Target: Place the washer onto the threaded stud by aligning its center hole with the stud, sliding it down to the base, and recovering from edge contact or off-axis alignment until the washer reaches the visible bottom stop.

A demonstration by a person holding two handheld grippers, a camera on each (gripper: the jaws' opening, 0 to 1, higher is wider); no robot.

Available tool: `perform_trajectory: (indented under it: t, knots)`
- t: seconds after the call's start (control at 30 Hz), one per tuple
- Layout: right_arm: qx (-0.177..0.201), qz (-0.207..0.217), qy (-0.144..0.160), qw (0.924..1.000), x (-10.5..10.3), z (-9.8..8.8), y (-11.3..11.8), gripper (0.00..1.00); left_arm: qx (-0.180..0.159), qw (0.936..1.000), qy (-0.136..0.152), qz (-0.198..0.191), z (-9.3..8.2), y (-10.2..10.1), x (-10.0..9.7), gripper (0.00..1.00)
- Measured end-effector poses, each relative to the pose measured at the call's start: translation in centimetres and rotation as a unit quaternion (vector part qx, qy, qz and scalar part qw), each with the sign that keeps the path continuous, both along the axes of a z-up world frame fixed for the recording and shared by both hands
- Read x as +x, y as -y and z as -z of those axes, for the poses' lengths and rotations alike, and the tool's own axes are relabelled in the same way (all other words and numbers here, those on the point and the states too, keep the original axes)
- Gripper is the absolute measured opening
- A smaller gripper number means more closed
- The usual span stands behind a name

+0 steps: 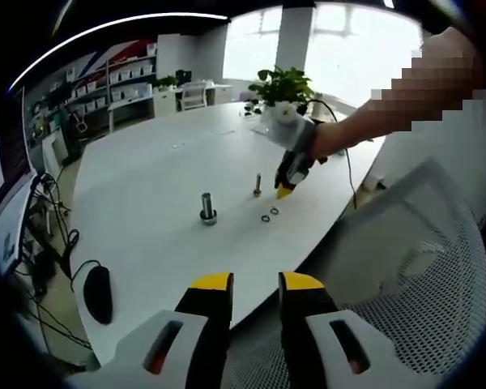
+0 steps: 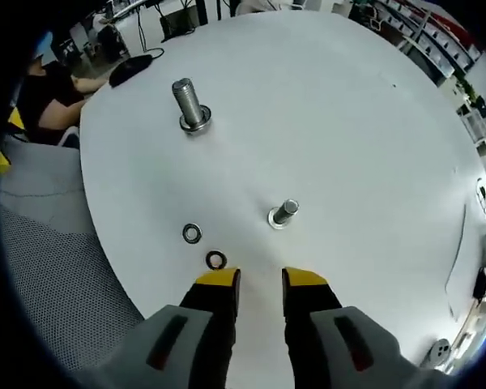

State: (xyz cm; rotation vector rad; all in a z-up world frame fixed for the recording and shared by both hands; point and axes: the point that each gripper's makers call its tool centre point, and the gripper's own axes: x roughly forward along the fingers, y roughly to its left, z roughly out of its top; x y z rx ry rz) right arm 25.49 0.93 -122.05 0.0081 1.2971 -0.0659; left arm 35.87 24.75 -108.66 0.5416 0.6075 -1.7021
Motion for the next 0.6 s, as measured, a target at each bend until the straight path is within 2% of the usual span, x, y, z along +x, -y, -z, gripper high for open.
perform_trajectory:
  t: [0.07, 0.23, 0.3, 0.37, 0.4, 0.43, 0.47, 0.6]
  knots:
    - [0.003, 0.003, 0.006, 1.0000, 0.1, -0.5, -1.1, 0.25, 0.001, 1.0000, 0.001, 0.001, 0.1, 0.0, 0.0, 0.21]
    - [0.012, -0.013, 0.001, 0.9999, 0.9, 0.4, -1.9, 0.26, -0.001, 1.0000, 0.001, 0.002, 0.2, 0.0, 0.2, 0.21]
    - [0.013, -0.019, -0.004, 0.9997, 0.3, 0.2, -2.9, 0.26, 0.000, 1.0000, 0.001, 0.002, 0.2, 0.0, 0.2, 0.22]
    - [0.014, -0.026, -0.007, 0.9995, 0.6, 1.1, -2.3, 0.26, 0.001, 1.0000, 0.002, 0.002, 0.3, 0.0, 0.2, 0.22]
    - [0.014, -0.027, -0.006, 0.9995, 0.5, -0.2, -4.1, 0.26, 0.002, 1.0000, 0.002, 0.002, 0.3, -0.1, 0.2, 0.22]
    - [0.014, -0.029, -0.005, 0.9995, 0.6, -0.5, -4.6, 0.26, 0.001, 1.0000, 0.003, 0.002, 0.4, 0.0, 0.3, 0.22]
    - [0.015, -0.029, -0.005, 0.9995, 0.7, 0.3, -3.7, 0.26, 0.001, 1.0000, 0.002, 0.001, 0.5, 0.0, 0.3, 0.22]
    - [0.017, -0.031, -0.005, 0.9993, 1.1, 0.7, -3.9, 0.26, 0.001, 1.0000, 0.001, 0.003, 0.2, -0.1, 0.1, 0.23]
